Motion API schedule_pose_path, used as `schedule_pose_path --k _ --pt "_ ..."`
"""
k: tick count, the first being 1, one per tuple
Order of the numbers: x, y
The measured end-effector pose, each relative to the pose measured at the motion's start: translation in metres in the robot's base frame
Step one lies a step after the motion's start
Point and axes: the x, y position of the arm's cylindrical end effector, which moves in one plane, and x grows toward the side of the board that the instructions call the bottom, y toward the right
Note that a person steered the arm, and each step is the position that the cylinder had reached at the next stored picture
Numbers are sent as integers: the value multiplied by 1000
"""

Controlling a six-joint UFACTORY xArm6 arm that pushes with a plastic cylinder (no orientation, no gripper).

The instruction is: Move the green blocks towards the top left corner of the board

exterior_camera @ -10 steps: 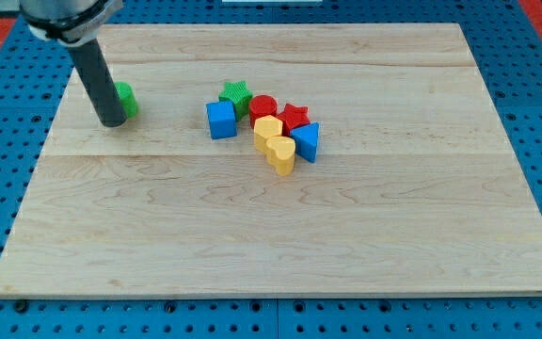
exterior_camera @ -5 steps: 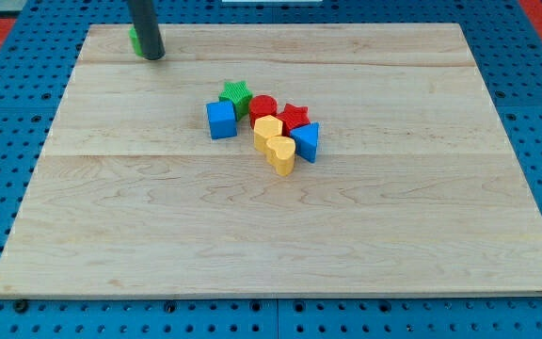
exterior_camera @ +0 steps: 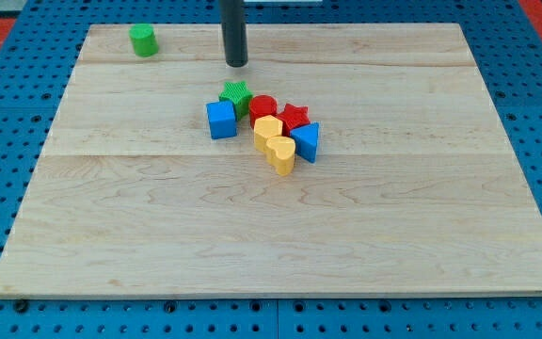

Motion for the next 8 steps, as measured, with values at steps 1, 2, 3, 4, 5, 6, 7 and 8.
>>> schedule_pose_path --k 1,2,3,4,5,6,7,8 --pt "-1 27" --pt "5 40" --pt "45 41" --pt "96 40" --pt "96 3" --pt "73 -37" --pt "42 -69" --pt "14 -99"
